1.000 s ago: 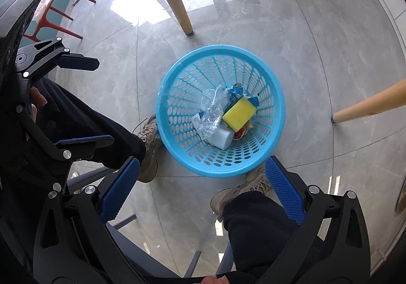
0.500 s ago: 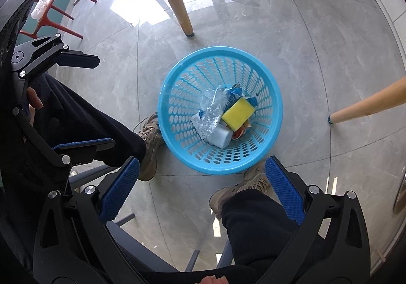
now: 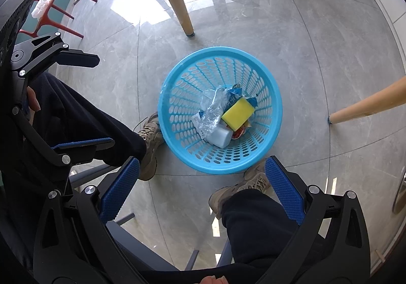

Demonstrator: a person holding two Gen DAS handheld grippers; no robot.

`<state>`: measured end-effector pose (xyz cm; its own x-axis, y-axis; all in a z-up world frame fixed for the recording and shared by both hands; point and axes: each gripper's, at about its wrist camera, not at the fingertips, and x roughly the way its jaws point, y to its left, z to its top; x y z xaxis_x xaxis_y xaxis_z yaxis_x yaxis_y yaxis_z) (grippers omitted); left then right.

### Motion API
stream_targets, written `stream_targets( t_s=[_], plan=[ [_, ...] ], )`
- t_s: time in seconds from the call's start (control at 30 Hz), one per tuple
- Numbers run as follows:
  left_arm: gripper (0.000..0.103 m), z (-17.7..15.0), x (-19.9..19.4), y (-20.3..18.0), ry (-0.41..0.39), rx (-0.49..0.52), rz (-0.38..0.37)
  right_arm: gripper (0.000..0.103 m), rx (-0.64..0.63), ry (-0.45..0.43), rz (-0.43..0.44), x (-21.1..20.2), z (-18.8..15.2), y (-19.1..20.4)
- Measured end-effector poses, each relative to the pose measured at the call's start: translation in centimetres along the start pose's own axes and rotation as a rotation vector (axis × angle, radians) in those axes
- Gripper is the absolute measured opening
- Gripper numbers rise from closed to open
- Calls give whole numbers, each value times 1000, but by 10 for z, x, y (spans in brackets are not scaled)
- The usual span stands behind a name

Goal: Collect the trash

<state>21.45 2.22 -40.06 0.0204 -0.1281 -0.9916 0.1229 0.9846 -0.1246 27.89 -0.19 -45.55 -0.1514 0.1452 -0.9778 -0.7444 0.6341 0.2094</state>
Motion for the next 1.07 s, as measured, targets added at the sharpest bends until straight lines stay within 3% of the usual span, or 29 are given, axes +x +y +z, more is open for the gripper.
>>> stream_targets(
  t_s=[1.07],
  plan=[
    [97, -1, 2, -6, 16, 15, -3, 95, 1, -5, -5, -3, 0, 2]
  ],
)
